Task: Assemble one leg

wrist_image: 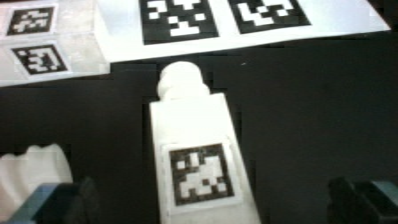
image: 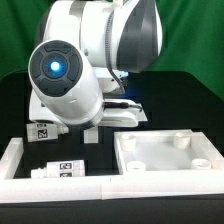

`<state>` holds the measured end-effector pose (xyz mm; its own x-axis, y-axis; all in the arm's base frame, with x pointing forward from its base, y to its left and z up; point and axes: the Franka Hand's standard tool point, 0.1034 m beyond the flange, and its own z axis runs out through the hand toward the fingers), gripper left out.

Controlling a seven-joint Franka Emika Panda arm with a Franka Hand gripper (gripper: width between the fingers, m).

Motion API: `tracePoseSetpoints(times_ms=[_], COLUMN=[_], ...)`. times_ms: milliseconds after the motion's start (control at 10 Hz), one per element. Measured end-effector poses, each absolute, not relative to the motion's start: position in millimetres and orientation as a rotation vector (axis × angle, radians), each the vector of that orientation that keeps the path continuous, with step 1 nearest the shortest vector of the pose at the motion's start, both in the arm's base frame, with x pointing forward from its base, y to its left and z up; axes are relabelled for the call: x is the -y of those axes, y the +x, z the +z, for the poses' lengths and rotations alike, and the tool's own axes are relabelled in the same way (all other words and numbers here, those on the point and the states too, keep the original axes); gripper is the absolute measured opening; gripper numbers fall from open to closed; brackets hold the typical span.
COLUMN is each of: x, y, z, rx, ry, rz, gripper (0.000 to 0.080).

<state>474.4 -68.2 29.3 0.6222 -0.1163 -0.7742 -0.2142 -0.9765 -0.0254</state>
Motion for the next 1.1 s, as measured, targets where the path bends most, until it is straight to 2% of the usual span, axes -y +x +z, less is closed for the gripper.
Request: tracePoseSetpoints(times_ms=[300, 600, 1000, 1100], x=[68, 67, 67, 67], y=[474, 467, 467, 468], z=[27.6, 14.5, 12.5, 12.1], rx=[-0.269, -0.279, -0.278, -0.278], ry=[-2.727, -2.711, -2.714, -2.716], rz=[1.286, 1.346, 1.345, 1.341], gripper=[0.0649, 0.0649, 0.0638, 0.0467])
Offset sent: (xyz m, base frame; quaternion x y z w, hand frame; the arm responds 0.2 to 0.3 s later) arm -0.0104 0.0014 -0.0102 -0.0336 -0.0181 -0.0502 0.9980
